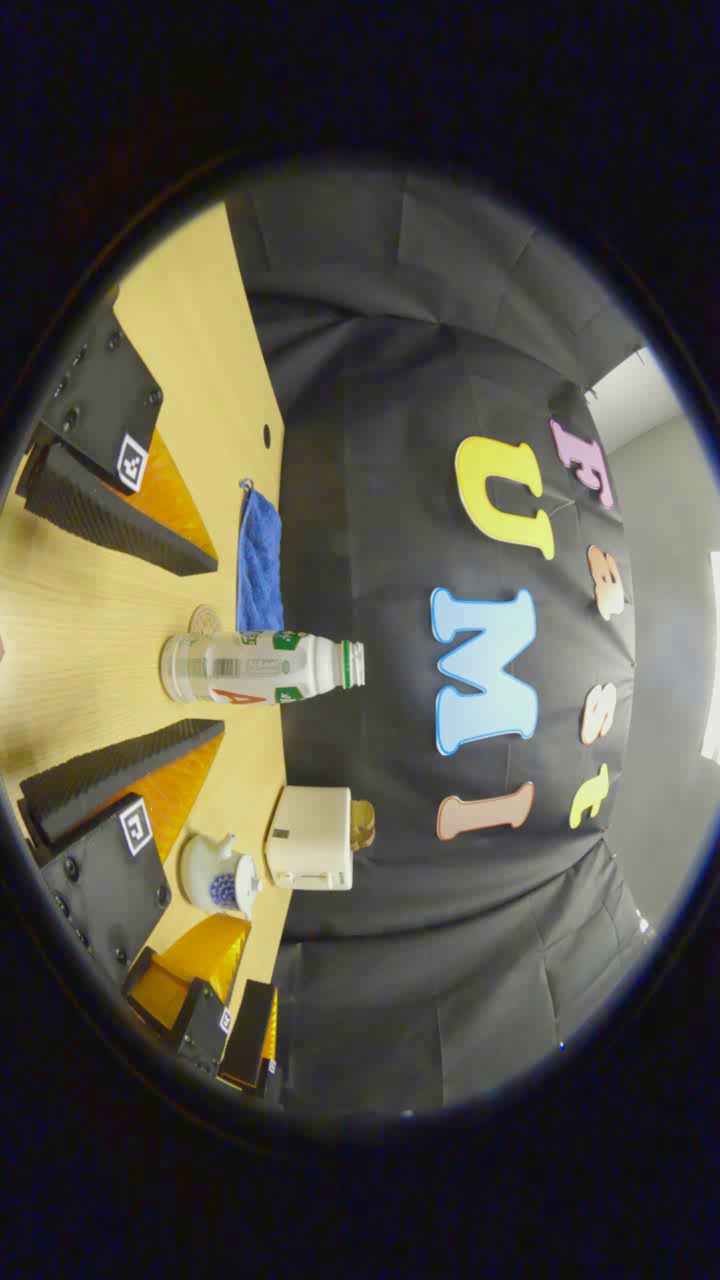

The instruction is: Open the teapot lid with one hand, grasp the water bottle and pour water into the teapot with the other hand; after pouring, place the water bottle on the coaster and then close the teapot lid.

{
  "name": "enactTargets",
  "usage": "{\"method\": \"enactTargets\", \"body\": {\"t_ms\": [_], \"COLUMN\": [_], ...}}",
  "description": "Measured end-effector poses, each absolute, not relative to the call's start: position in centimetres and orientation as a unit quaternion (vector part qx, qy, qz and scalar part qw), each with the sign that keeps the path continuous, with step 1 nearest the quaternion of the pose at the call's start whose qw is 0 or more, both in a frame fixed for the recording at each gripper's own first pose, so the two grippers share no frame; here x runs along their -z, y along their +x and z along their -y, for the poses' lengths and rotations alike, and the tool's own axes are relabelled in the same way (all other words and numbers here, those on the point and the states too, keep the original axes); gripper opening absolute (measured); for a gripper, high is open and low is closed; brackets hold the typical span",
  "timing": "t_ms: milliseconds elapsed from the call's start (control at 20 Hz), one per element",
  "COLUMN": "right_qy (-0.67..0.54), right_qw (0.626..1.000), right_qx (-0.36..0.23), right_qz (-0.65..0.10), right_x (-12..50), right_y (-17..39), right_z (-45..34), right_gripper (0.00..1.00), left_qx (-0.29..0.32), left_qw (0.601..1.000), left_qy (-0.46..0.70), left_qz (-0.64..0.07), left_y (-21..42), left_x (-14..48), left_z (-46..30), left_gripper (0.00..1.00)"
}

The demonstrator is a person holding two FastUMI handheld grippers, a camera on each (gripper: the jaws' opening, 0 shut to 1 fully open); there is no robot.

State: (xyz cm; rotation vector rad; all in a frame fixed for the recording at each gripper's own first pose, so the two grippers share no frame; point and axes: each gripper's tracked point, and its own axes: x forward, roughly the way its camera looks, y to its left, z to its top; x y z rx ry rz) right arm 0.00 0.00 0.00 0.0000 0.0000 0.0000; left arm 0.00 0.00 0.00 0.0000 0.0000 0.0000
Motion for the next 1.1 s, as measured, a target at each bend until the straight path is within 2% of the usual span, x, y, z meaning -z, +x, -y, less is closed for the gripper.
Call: {"method": "enactTargets", "body": {"t_ms": [500, 700, 750, 950, 1100], "right_qy": [0.001, 0.004, 0.003, 0.016, 0.024], "right_qw": [1.000, 1.000, 1.000, 1.000, 0.999], "right_qx": [0.010, -0.014, -0.017, -0.001, -0.005], "right_qz": [0.000, 0.000, -0.009, -0.016, -0.044], "right_x": [0.1, 0.1, 0.5, 0.3, 0.6], "right_y": [0.2, 0.3, 0.7, 2.6, 5.2], "right_z": [0.4, -0.5, -0.4, 0.6, 0.9], "right_gripper": [0.95, 0.95, 0.95, 0.95, 0.90], "left_qx": [0.009, 0.027, 0.008, 0.022, 0.044], "left_qw": [1.000, 1.000, 1.000, 1.000, 0.999], "left_qy": [0.000, 0.000, 0.001, 0.018, 0.013], "left_qz": [0.001, -0.001, 0.001, -0.003, -0.001], "left_y": [0.1, 0.2, 0.3, 1.6, 2.3], "left_x": [-0.3, -0.3, -0.3, -0.2, -0.7], "left_z": [0.3, 0.9, 0.2, 0.4, 1.2], "left_gripper": [0.99, 0.99, 0.99, 0.99, 0.99]}}
